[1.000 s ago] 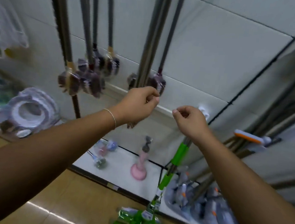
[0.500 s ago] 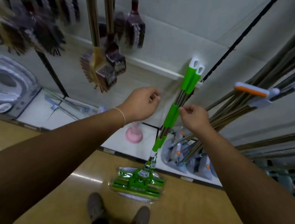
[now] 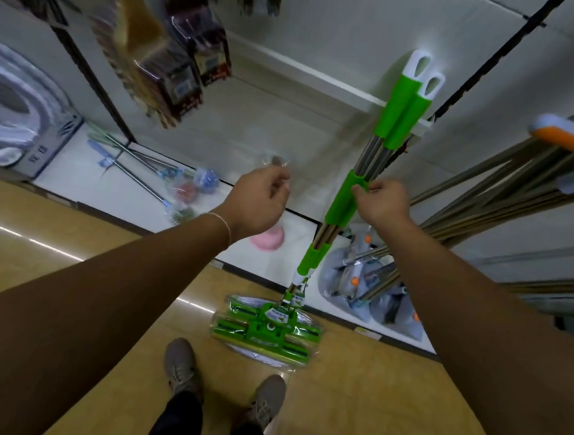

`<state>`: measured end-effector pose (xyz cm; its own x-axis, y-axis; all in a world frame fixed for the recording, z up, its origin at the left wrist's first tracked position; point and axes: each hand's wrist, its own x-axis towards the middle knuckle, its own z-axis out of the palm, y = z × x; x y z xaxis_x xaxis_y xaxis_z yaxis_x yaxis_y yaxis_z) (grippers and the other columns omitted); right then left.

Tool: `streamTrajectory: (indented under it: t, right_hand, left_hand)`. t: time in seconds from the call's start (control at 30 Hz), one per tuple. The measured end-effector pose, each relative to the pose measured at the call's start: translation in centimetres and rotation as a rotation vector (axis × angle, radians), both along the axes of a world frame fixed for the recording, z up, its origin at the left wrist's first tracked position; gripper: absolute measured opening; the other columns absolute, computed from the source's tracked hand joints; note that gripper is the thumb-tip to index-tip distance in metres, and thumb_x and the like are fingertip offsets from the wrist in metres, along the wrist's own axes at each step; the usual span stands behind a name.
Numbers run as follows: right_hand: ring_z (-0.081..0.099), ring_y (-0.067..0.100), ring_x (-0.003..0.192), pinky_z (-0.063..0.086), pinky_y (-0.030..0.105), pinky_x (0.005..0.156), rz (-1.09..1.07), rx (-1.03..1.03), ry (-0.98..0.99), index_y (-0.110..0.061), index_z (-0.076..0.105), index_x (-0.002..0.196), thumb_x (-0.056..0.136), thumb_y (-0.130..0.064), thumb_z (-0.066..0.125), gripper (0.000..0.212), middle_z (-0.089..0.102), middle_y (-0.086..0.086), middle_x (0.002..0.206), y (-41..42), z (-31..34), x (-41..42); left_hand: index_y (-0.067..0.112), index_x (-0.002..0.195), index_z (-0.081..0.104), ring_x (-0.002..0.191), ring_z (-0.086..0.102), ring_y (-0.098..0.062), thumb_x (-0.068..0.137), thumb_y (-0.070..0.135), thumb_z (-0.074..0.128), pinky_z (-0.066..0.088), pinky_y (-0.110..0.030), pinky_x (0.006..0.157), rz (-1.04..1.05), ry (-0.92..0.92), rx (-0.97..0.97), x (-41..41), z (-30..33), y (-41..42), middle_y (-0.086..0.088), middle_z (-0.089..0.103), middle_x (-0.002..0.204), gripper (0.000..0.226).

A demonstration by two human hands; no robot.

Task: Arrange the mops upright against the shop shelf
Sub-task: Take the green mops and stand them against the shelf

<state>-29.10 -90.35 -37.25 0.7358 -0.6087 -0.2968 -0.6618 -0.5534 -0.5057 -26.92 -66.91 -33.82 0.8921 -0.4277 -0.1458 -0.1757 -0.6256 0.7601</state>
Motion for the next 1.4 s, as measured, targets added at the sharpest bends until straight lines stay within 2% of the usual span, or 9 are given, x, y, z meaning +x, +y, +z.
streamTrajectory:
  t: [0.1,0.3,0.43,0.63,0.83,1.0,1.13,1.3,1.4]
  right_hand:
    - [0.054,0.023,0.089,0.049,0.035,0.079,-0.017,0.006,-0.029,-0.01,0.06,0.101,0.088,-0.04,0.067,0.033,0.056,0.006,0.092,0.0,-1.0,1.3]
    - [0.06,0.026,0.087,0.039,0.028,0.068,-0.095,-0.009,-0.013,-0.012,0.056,0.082,0.087,-0.044,0.067,0.035,0.059,0.011,0.084,-0.1,-2.7,4.1]
    - [0.065,0.033,0.107,0.05,0.032,0.081,-0.147,-0.009,-0.028,-0.007,0.065,0.117,0.087,-0.041,0.068,0.046,0.068,0.013,0.116,-0.2,-3.3,4.7]
    - [0.067,0.029,0.1,0.046,0.026,0.077,-0.151,0.009,-0.067,-0.01,0.07,0.108,0.085,-0.036,0.067,0.035,0.071,0.011,0.107,-0.1,-3.5,4.6]
    - [0.067,0.028,0.083,0.056,0.033,0.073,-0.026,0.031,-0.088,-0.006,0.066,0.079,0.078,-0.031,0.074,0.026,0.066,0.01,0.081,1.1,-1.8,2.2]
    - [0.068,0.026,0.077,0.057,0.034,0.071,0.107,0.044,-0.071,-0.005,0.072,0.081,0.073,-0.032,0.079,0.029,0.072,0.012,0.08,2.4,0.6,-1.8]
    - [0.067,0.019,0.078,0.056,0.033,0.074,0.265,0.09,0.006,-0.018,0.067,0.076,0.072,-0.037,0.082,0.025,0.072,0.005,0.082,3.5,3.4,-5.0]
    - [0.066,0.023,0.078,0.054,0.035,0.072,0.504,0.054,0.006,-0.012,0.07,0.084,0.081,-0.041,0.074,0.03,0.071,0.008,0.081,4.2,6.1,-8.7]
    - [0.067,0.026,0.077,0.055,0.041,0.074,0.52,0.109,-0.067,-0.01,0.071,0.086,0.083,-0.04,0.073,0.03,0.071,0.009,0.08,4.4,6.3,-11.3]
  left_hand:
    - [0.006,0.125,0.058,0.103,0.061,-0.026,0.098,0.018,0.048,0.045,-0.027,0.089,-0.007,0.016,-0.022,0.4,-1.2,-0.9,-0.012,0.065,0.117,0.031]
    - [0.008,0.128,0.057,0.104,0.06,-0.021,0.098,0.018,0.048,0.042,-0.023,0.089,-0.02,0.039,-0.036,0.8,-2.7,-1.7,-0.008,0.064,0.121,0.033]
    - [0.008,0.127,0.058,0.105,0.06,-0.022,0.098,0.017,0.048,0.043,-0.024,0.089,-0.008,0.04,-0.014,1.2,-3.7,-1.1,-0.009,0.064,0.121,0.033]
    - [0.007,0.131,0.054,0.108,0.058,-0.023,0.099,0.016,0.047,0.04,-0.023,0.087,0.0,0.073,0.014,0.6,-4.0,-0.1,-0.01,0.061,0.125,0.034]
    - [0.008,0.13,0.054,0.104,0.06,-0.023,0.097,0.018,0.051,0.039,-0.021,0.085,-0.027,0.154,0.079,-2.0,-5.1,0.3,-0.012,0.062,0.124,0.035]
    - [0.009,0.131,0.055,0.106,0.061,-0.025,0.095,0.022,0.055,0.037,-0.019,0.085,-0.089,0.216,0.148,-5.6,-6.1,-0.1,-0.012,0.062,0.126,0.038]
    - [0.01,0.138,0.048,0.11,0.059,-0.024,0.095,0.026,0.057,0.035,-0.019,0.085,-0.126,0.254,0.147,-7.9,-6.0,-1.3,-0.011,0.058,0.134,0.046]
    - [0.011,0.134,0.05,0.104,0.052,-0.015,0.095,0.026,0.059,0.038,-0.017,0.082,-0.166,0.311,-0.025,-11.0,-5.1,-3.1,-0.002,0.057,0.128,0.043]
    - [0.014,0.129,0.053,0.102,0.051,-0.013,0.095,0.027,0.059,0.05,-0.03,0.084,-0.112,0.33,-0.11,-12.9,-4.9,-3.2,0.001,0.06,0.118,0.037]
